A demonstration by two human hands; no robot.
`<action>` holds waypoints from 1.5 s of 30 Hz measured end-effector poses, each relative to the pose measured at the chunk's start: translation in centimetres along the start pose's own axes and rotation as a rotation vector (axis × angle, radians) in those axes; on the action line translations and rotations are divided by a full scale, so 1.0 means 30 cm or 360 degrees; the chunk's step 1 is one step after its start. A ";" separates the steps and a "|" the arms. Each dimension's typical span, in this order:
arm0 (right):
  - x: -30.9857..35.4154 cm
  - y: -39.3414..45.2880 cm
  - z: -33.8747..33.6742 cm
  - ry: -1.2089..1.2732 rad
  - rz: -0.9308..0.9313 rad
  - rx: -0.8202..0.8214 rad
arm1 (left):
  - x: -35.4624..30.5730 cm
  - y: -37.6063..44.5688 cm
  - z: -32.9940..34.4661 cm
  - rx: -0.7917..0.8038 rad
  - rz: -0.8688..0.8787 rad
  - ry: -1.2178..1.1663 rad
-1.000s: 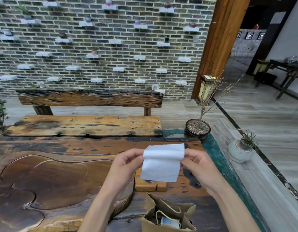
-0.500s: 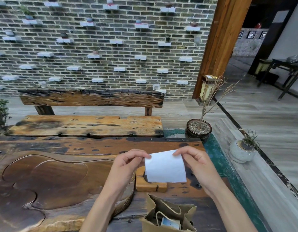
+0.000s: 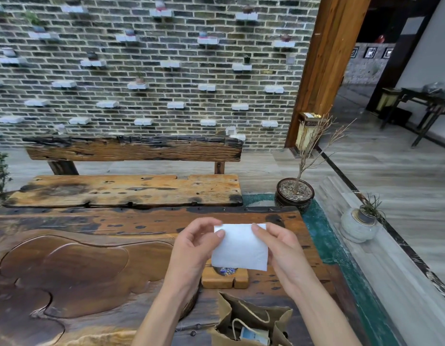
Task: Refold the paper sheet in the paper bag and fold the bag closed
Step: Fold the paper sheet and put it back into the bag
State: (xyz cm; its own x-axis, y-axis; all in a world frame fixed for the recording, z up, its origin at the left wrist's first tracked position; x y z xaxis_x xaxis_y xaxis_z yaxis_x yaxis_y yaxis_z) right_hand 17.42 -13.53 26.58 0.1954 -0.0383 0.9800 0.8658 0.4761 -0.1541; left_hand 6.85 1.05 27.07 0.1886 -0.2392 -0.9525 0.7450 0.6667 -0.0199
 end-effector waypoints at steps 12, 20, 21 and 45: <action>0.038 -0.031 0.045 -0.0112 -0.0410 -0.0334 | 0.072 0.002 0.045 -0.0196 -0.0048 0.0105; 0.071 -0.057 0.052 -0.0427 -0.0743 -0.0687 | 0.040 -0.013 0.057 -0.0430 0.0146 0.0237; 0.071 -0.054 0.051 -0.0409 -0.0745 -0.0687 | 0.035 -0.011 0.056 -0.0441 0.0167 0.0250; 0.117 0.021 0.072 -0.0505 -0.0482 0.0357 | -0.103 0.064 0.093 0.0346 0.0077 0.0763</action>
State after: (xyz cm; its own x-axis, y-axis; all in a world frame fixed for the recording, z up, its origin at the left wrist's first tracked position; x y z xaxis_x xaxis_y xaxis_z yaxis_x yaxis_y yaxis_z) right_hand 17.66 -11.47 30.19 -0.2299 0.0489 0.9720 0.7349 0.6635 0.1404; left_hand 9.48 1.11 30.83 -0.0498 0.1719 -0.9839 0.8678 0.4951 0.0425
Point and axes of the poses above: each hand's wrist, its own y-axis towards the middle knuckle, its own z-axis out of the palm, x = y × z, the point moved 7 cm from there along y, towards the middle knuckle, and after that the axes turned 8 degrees about -x, right-handed, at the moved point
